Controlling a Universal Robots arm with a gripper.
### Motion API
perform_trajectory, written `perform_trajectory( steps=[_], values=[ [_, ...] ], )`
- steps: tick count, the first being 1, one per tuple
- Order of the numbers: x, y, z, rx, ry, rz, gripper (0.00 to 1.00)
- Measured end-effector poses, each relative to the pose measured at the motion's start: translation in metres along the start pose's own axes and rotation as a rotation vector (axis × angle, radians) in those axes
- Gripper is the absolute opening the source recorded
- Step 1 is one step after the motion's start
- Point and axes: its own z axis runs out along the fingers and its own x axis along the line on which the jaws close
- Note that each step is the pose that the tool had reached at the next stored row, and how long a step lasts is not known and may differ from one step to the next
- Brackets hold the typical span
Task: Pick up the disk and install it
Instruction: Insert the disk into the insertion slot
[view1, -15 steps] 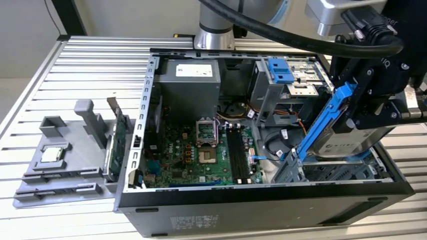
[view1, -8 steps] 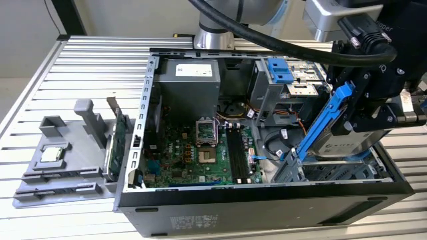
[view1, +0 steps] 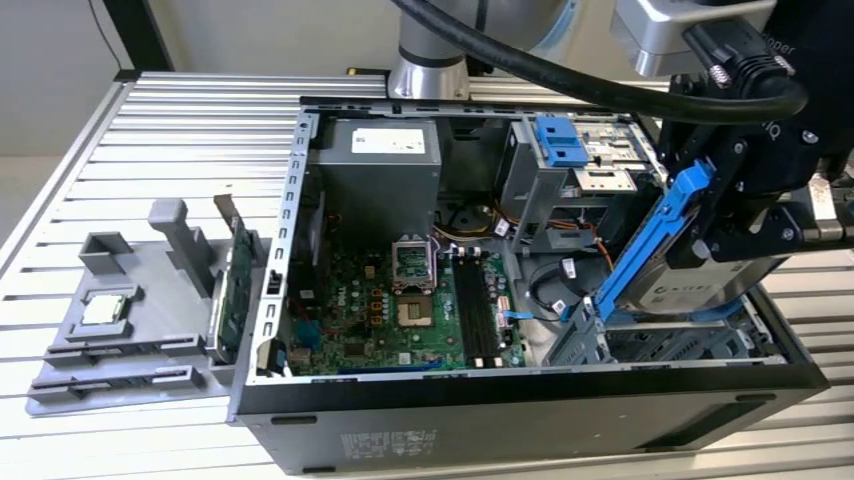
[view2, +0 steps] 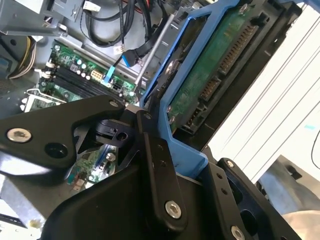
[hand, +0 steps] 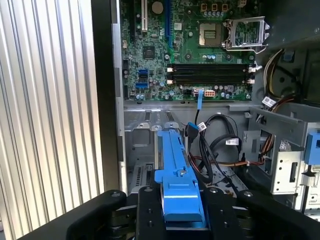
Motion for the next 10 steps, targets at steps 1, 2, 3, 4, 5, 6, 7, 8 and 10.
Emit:
perform_trajectory(
  steps=[1,2,3,4,5,6,7,8,10],
  values=[
    [0.0,-0.0001,-0.0008,0.0,0.0001,0.0,0.0],
    [0.0,-0.0001,-0.0007,0.0001,0.0,0.0,0.0],
    [-0.0001,-0.0001,-0.0007,0.0001,-0.0001,0.0,0.0],
    [-0.0001,-0.0001,-0.0009,0.0,0.0002,0.0,0.0],
    [-0.0001,-0.0001,-0.0007,0.0,0.0003,0.0,0.0],
    [-0.0002,-0.0001,-0.0004,0.0,0.0002,0.0,0.0],
    [-0.0002,-0.0001,0.0001,0.0,0.0004,0.0,0.0],
    [-0.0001,0.0,0.001,0.0001,0.0003,0.0,0.0],
    [-0.0002,0.0002,0.0027,0.0001,0.0,0.0,0.0]
  ],
)
